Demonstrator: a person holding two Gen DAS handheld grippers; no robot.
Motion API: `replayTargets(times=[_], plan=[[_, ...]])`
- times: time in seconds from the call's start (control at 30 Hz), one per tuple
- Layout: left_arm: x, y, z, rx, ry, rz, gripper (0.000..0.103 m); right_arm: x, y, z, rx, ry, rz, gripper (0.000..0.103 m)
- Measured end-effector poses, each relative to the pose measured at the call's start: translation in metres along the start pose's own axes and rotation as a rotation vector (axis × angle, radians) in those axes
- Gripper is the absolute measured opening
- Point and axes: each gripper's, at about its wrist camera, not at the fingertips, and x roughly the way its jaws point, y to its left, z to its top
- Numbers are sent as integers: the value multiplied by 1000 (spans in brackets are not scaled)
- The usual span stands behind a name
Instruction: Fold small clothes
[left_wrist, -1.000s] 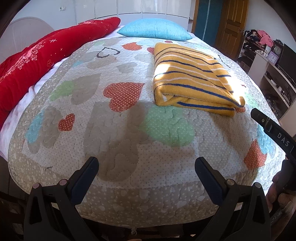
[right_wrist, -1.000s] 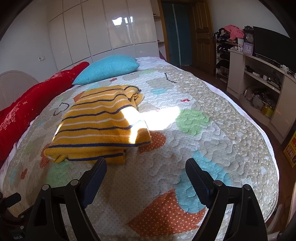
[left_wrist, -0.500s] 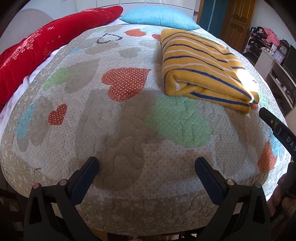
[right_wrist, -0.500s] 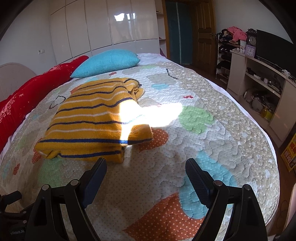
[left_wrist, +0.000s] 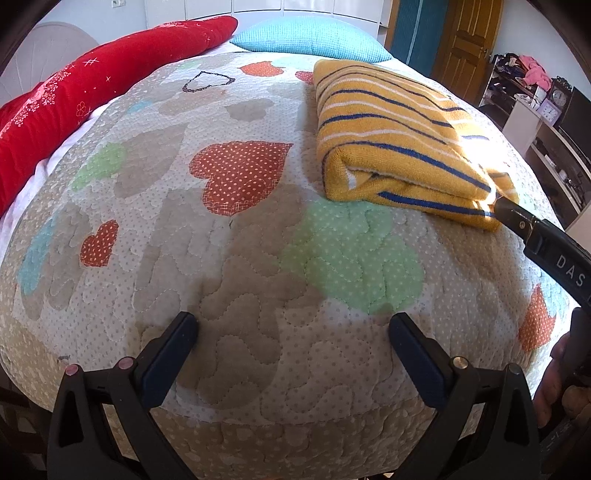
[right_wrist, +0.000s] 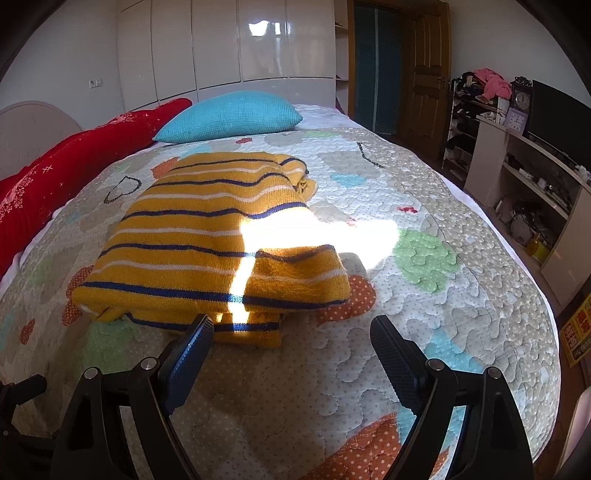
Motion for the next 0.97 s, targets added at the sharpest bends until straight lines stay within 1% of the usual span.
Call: replayTargets(times=[0.27, 0.5, 0.8, 0.97], plan=[[-3, -1, -1, 0, 2, -2, 103, -5, 1, -2, -8, 1, 2, 90], [-12, -2, -3, -3, -10, -19, 103, -16, 6, -5, -23, -12, 10, 90], [-27, -1, -5, -7, -53, -36, 103, -29, 9, -6, -36, -34, 9, 90], [-34, 7, -1, -21, -85, -19, 103, -36, 18, -6, -75, -45, 36, 90]])
